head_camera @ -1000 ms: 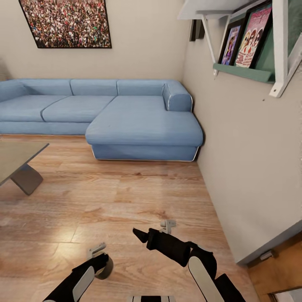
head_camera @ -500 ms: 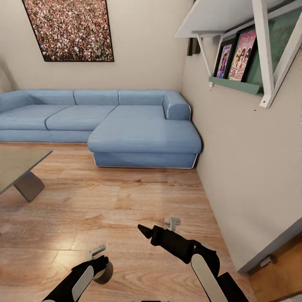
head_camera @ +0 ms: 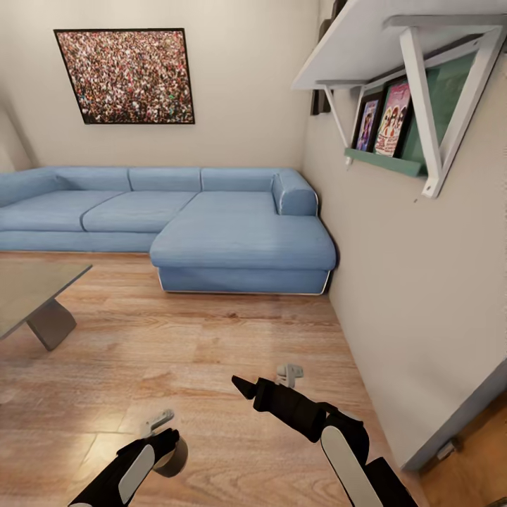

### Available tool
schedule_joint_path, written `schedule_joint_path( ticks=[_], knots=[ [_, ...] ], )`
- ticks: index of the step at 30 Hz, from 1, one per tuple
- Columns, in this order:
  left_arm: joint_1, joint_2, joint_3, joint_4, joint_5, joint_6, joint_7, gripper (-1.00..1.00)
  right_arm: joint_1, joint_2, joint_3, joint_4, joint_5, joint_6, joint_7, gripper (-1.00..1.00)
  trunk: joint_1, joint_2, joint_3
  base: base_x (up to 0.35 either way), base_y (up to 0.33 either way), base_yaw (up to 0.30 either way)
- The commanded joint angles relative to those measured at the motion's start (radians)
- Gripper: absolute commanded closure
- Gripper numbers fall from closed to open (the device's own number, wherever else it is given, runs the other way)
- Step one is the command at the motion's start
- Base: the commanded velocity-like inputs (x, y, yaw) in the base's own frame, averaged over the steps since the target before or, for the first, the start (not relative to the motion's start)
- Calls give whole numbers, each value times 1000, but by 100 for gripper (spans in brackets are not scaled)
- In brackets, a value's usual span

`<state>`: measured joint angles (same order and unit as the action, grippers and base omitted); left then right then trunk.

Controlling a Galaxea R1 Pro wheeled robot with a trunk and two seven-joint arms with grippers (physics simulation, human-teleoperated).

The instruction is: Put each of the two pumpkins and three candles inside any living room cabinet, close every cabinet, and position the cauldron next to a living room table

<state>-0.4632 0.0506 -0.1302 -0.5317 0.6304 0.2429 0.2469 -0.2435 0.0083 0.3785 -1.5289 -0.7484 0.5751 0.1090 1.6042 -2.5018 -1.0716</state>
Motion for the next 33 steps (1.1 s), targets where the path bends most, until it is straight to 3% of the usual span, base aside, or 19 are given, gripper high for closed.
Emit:
schedule_joint_path(
  ticks=[1,7,14,16,20,25,33],
  knots=[
    [0,2,-8,-2,9,3,10,100,0,0,-1,0,1,6,2,-100,-1,0,3,0,0,0],
    [0,-2,-10,-3,10,3,11,100,0,-2,-1,1,7,11,-14,-100,-3,1,26,0,0,0],
    [0,-3,-11,-4,8,3,11,100,0,-9,8,-5,20,3,-185,-100,-23,37,50,0,0,0],
    [0,-3,-12,-4,7,3,11,100,4,-11,10,7,49,-9,-276,-100,-31,51,56,0,0,0],
    [0,-4,-12,-4,5,3,12,100,5,-11,12,69,87,-106,-380,-100,-46,79,68,0,0,0],
    [0,-3,-14,-4,5,3,12,100,6,-12,13,157,94,-184,-399,-100,-66,114,84,0,0,0],
    [0,-3,-14,-4,5,3,12,100,6,-13,12,203,91,-201,-397,-100,-96,170,109,0,0,0]
  ],
)
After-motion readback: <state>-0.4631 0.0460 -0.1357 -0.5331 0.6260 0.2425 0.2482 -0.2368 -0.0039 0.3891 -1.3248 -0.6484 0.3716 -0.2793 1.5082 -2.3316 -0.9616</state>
